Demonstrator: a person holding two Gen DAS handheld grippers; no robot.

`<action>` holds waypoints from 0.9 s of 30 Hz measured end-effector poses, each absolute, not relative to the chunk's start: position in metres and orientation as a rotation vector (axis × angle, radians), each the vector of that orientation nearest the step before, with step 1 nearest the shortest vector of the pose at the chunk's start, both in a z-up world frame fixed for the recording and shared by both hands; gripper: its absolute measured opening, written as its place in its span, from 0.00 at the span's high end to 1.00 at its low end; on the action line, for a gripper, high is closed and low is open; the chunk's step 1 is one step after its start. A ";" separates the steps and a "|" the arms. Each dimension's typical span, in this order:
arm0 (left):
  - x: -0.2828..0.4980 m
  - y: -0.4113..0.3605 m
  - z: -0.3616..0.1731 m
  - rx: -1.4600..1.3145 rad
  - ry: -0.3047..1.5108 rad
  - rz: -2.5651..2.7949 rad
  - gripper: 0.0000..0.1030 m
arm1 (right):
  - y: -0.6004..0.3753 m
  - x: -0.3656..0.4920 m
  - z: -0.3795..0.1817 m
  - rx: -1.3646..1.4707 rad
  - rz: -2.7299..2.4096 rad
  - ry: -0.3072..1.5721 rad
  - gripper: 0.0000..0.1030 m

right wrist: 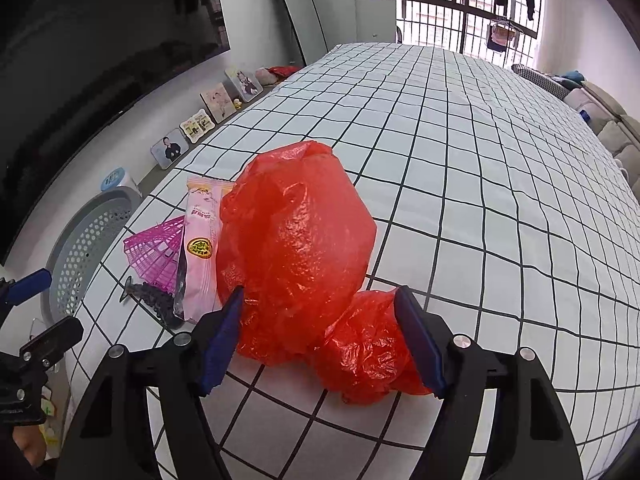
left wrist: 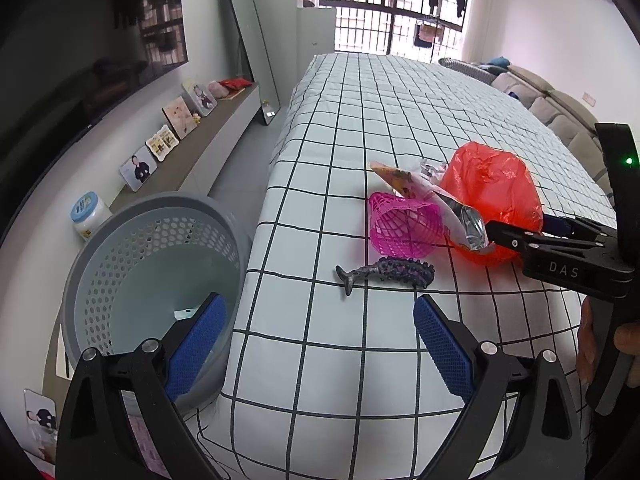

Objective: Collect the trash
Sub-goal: 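Grasp the red plastic bag with the right tool while the left tool grasps the toy fish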

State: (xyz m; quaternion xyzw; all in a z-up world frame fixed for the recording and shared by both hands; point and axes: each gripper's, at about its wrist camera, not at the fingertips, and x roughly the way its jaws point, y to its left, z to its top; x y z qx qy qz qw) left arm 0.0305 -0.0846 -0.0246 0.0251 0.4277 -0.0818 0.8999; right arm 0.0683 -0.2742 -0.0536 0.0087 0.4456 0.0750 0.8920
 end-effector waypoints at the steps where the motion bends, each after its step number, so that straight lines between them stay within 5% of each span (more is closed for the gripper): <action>1: 0.031 -0.085 -0.025 0.051 0.886 -0.168 0.10 | -0.273 0.068 -0.054 0.014 0.157 0.922 0.38; 4: 0.033 -0.086 -0.027 0.048 0.894 -0.166 0.10 | -0.275 0.068 -0.056 0.021 0.160 0.926 0.55; 8: 0.035 -0.089 -0.030 0.048 0.904 -0.163 0.10 | -0.283 0.065 -0.054 0.054 0.164 0.905 0.65; 27: 0.063 -0.122 -0.052 0.071 0.944 -0.168 0.10 | -0.332 0.043 -0.027 0.209 0.102 0.789 0.68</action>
